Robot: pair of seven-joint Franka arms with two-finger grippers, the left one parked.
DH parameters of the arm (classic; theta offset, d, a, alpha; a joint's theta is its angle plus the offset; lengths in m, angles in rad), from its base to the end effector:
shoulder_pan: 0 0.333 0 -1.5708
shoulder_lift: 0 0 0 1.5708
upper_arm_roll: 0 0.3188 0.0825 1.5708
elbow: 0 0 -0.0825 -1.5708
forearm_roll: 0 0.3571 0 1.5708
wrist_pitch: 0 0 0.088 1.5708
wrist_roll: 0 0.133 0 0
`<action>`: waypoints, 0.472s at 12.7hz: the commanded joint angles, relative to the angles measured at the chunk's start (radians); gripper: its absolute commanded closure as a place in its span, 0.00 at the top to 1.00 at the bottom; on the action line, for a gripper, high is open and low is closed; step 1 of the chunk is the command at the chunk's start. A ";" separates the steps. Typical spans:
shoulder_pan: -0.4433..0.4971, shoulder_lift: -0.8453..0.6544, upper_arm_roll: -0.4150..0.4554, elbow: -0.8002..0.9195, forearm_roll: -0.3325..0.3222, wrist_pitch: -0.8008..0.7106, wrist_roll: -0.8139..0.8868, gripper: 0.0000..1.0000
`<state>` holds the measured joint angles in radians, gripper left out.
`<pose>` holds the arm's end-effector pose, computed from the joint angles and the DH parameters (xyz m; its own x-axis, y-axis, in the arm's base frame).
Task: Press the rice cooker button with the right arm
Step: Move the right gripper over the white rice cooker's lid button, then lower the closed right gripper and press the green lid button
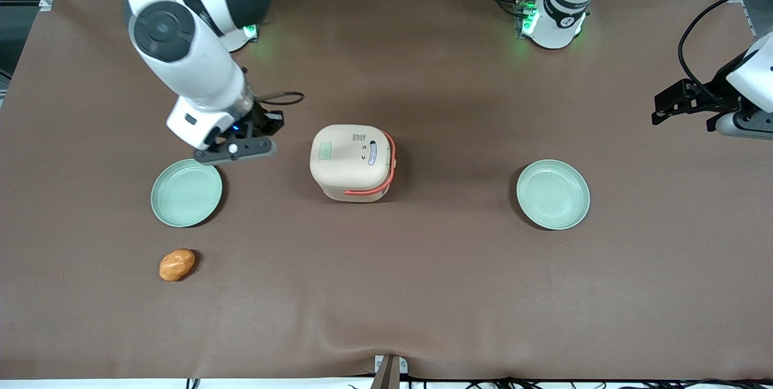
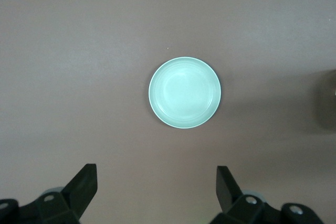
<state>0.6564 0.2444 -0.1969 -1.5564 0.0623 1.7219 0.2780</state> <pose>0.5300 0.2823 0.4842 0.9822 0.1721 -0.0749 0.1732 -0.9849 0.0075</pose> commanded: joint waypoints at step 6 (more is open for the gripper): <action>0.121 0.102 -0.013 -0.049 0.001 0.148 0.150 0.00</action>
<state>0.7471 0.3527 -0.1970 -1.5711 0.0623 1.8343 0.3901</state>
